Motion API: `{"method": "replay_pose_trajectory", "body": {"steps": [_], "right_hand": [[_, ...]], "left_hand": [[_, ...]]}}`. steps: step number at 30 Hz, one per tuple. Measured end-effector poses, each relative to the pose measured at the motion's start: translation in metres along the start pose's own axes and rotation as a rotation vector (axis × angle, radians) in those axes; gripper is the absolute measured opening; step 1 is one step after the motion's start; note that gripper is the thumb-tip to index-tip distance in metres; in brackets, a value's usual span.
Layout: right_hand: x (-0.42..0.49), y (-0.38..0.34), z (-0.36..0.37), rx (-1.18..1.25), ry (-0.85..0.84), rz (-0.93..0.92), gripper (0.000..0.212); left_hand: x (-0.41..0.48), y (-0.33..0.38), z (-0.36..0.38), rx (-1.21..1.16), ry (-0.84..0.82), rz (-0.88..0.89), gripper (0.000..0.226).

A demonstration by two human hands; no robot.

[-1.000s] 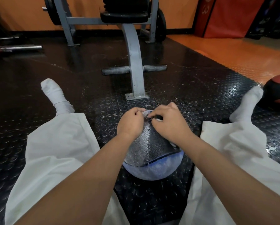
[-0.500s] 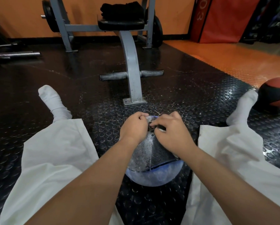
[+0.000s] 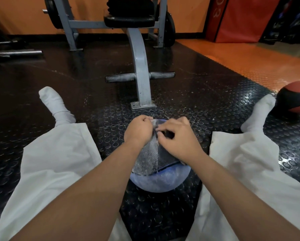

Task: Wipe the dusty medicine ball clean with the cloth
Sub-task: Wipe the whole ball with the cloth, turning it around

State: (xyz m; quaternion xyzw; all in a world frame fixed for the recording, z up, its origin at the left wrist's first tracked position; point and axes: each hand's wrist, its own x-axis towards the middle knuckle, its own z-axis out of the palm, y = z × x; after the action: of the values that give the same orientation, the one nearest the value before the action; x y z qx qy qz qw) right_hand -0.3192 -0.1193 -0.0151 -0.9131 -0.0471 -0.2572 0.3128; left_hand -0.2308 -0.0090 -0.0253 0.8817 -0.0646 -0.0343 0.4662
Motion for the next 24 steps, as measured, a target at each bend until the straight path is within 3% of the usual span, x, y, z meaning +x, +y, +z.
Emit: {"method": "replay_pose_trajectory", "body": {"steps": [4, 9, 11, 13, 16, 19, 22, 24], "right_hand": [[-0.012, 0.006, 0.001, -0.030, -0.043, -0.136, 0.013], [0.052, 0.025, 0.009, -0.122, -0.141, 0.183, 0.016], [0.060, 0.027, 0.010, -0.148, -0.150, 0.208, 0.015], [0.049, 0.024, 0.007, -0.142, -0.124, 0.154, 0.014], [0.009, 0.013, -0.002, -0.093, -0.037, -0.067, 0.011], [-0.011, 0.017, -0.009, -0.061, -0.102, -0.195, 0.013], [0.006, 0.025, -0.015, -0.062, -0.139, -0.179, 0.010], [0.027, 0.030, -0.013, -0.074, -0.111, -0.057, 0.011]], "left_hand": [[0.009, -0.004, -0.004, -0.008, -0.063, 0.011, 0.030], [0.010, 0.000, 0.003, 0.037, -0.073, 0.040, 0.028], [0.010, 0.005, 0.005, -0.001, -0.056, 0.010, 0.033], [0.012, 0.008, 0.005, -0.026, -0.053, -0.013, 0.034], [0.015, 0.009, 0.006, -0.033, -0.079, -0.027, 0.035], [0.015, 0.011, 0.007, -0.042, -0.121, -0.009, 0.037], [0.016, 0.011, 0.008, -0.018, -0.134, 0.027, 0.035], [0.019, 0.010, 0.009, 0.037, -0.142, 0.055, 0.032]]}}
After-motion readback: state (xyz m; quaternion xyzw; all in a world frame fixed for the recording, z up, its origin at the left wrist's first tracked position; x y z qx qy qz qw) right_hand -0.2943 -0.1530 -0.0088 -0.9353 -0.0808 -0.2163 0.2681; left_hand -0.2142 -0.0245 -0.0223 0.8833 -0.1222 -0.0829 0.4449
